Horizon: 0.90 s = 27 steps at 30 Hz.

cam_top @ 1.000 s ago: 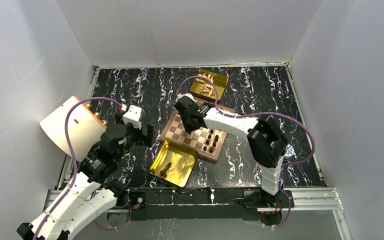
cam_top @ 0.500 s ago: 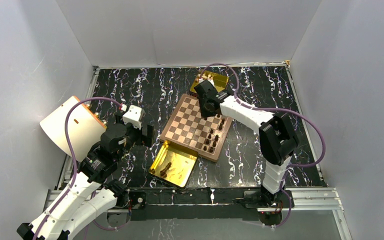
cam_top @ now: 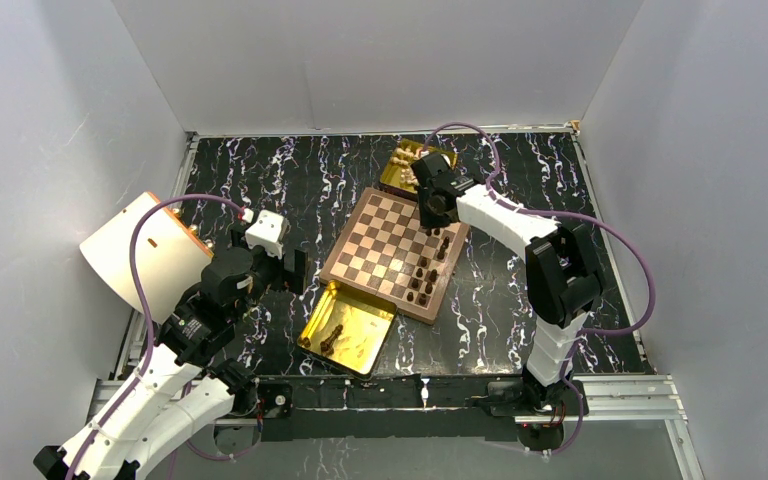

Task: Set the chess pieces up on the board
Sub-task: Place the chess piece on the chessboard.

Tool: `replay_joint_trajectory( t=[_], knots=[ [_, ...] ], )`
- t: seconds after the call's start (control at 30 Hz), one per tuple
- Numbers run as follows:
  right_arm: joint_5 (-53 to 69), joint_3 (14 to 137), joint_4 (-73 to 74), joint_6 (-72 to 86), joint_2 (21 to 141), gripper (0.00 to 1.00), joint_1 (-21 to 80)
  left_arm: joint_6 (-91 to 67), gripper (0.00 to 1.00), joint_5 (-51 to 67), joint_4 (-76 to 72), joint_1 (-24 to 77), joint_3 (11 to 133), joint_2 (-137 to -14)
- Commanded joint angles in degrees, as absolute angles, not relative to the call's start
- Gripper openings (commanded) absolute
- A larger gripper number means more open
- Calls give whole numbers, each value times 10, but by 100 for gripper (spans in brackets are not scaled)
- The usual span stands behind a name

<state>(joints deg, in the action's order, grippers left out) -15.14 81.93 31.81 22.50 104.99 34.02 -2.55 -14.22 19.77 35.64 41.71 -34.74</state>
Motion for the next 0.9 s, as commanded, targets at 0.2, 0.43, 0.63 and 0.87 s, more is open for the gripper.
replay_joint_trajectory(
  t=[0.2, 0.43, 0.63, 0.87],
  knots=[
    [-142, 811, 307, 226, 1043, 21, 328, -22, 91, -155, 194, 355, 417, -345],
    [-137, 804, 310, 231, 1046, 22, 324, -22, 91, -155, 194, 355, 417, -346],
    [-132, 804, 311, 230, 1056, 22, 324, -22, 91, -152, 194, 355, 417, -346],
    [-132, 802, 314, 229, 1063, 24, 324, -21, 91, -148, 194, 355, 419, -352]
  ],
)
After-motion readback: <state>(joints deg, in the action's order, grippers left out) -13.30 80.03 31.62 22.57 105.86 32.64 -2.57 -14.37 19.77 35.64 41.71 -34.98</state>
